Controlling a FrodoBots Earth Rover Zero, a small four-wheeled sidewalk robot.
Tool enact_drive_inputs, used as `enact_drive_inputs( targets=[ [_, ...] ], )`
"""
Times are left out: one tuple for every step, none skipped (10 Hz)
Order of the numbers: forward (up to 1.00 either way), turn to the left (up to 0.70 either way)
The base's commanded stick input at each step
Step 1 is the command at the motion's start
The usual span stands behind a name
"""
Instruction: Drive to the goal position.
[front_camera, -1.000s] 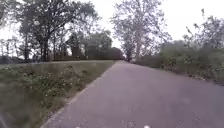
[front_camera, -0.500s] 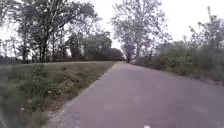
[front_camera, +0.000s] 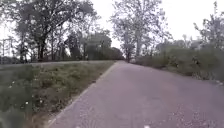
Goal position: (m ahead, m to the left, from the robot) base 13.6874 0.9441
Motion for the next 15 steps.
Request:
enact_drive_inputs(
  targets=[
    [1.00, 0.00],
    [1.00, 0.00],
    [1.00, 0.00],
    [1.00, 0.00],
    [1.00, 0.00],
    [1.00, 0.00],
    [1.00, 0.00],
    [1.00, 0.00],
    [1.00, 0.00],
    [1.00, 0.00],
    [1.00, 0.00],
    [1.00, 0.00],
    [1.00, 0.00],
    [1.00, 0.00],
    [1.00, 0.00]
  ],
)
